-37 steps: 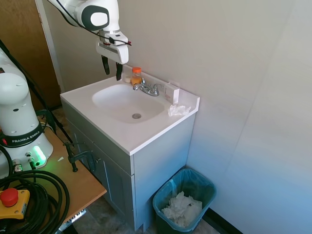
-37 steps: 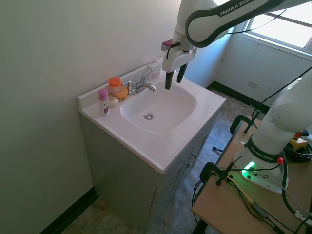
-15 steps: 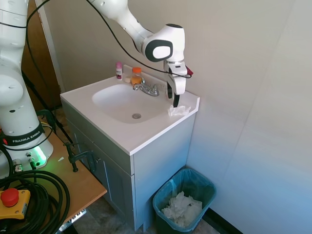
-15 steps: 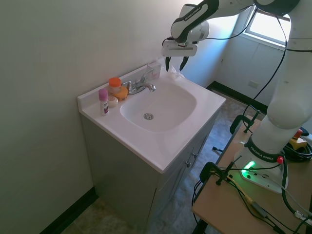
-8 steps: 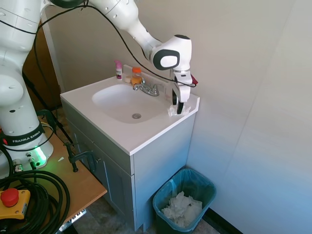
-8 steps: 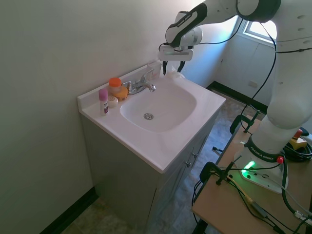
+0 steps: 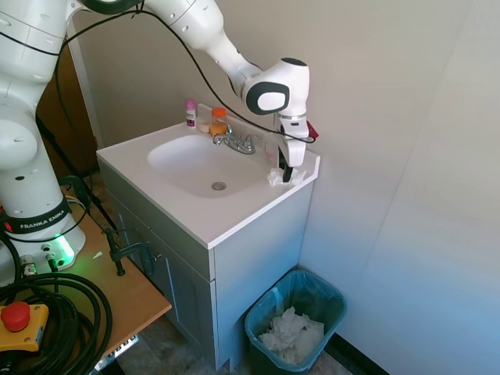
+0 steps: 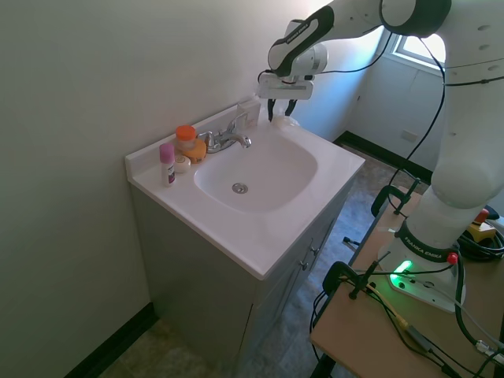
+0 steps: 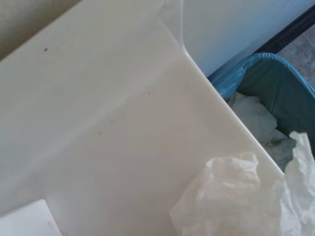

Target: Throw the tissue in the trash bin

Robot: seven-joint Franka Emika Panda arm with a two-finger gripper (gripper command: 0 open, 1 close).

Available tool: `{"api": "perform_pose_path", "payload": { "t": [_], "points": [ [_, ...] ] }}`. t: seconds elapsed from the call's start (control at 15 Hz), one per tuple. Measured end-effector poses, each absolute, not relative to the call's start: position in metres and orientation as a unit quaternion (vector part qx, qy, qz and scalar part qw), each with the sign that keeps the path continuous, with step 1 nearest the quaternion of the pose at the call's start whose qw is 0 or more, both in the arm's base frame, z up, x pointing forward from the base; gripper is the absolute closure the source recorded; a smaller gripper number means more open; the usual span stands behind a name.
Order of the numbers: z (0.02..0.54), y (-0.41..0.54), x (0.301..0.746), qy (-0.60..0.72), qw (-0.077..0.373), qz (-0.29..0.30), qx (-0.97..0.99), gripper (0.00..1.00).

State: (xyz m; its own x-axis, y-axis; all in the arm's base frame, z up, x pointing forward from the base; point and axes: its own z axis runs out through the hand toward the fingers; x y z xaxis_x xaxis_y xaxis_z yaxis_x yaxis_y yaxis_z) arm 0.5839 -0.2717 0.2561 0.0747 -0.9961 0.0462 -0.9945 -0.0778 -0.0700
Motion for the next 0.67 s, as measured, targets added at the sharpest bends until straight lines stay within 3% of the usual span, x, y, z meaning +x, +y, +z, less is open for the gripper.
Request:
{"api": "perform_pose_path", "payload": {
  "t": [0.67],
  "points": [
    [0.263, -0.320, 0.564, 0.699, 0.023, -0.059, -0.712, 1.00]
  ]
}}
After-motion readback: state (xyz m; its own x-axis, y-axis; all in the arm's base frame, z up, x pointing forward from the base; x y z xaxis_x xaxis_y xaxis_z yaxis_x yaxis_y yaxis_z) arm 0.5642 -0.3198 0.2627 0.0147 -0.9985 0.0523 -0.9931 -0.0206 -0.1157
